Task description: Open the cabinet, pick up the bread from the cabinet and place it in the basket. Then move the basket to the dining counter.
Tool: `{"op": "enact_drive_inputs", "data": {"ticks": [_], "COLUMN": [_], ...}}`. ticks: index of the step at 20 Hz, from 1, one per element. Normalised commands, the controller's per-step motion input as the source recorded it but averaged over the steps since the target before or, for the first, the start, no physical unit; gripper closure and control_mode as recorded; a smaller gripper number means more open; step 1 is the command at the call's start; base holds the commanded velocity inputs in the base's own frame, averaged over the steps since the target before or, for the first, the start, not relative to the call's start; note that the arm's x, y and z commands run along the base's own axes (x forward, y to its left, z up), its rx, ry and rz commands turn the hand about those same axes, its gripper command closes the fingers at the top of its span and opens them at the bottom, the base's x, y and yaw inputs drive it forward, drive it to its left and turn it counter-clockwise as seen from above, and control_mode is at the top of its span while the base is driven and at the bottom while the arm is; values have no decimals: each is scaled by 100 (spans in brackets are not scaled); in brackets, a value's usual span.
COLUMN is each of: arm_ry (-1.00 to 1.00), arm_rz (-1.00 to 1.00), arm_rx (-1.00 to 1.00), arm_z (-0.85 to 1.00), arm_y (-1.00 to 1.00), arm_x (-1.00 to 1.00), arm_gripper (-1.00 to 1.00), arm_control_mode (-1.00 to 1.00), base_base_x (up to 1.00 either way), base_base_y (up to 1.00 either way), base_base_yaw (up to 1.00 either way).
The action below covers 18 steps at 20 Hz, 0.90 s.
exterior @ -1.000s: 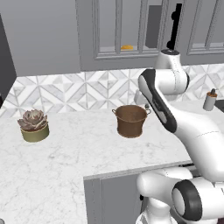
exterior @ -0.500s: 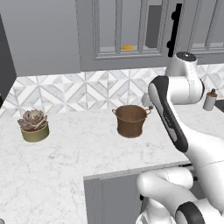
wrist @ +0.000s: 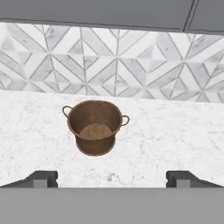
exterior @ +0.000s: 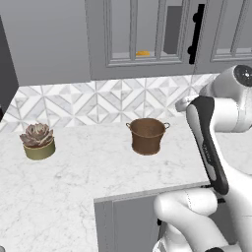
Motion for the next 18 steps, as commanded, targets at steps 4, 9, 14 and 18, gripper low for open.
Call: {"op": "enact_drive_inputs", "data": {"ticks": [4,9,14,18], "arm_ry": [-26,-34,-8,0], "arm_rz": [-9,-9,-9,-4], "arm_rx": [0,0,0,8], "arm_z": [92,54,94,70], "arm_y": [-57,-16,-10,0], "arm_x": [0,2,13,29], "arm_gripper": [-100,-100,-100,-100], "arm_control_mode": [-100,-100,-100,-100], "base_base_x": [0,0,0,0], "base_base_y": [0,0,0,0], "base_base_yaw": [0,0,0,0]}}
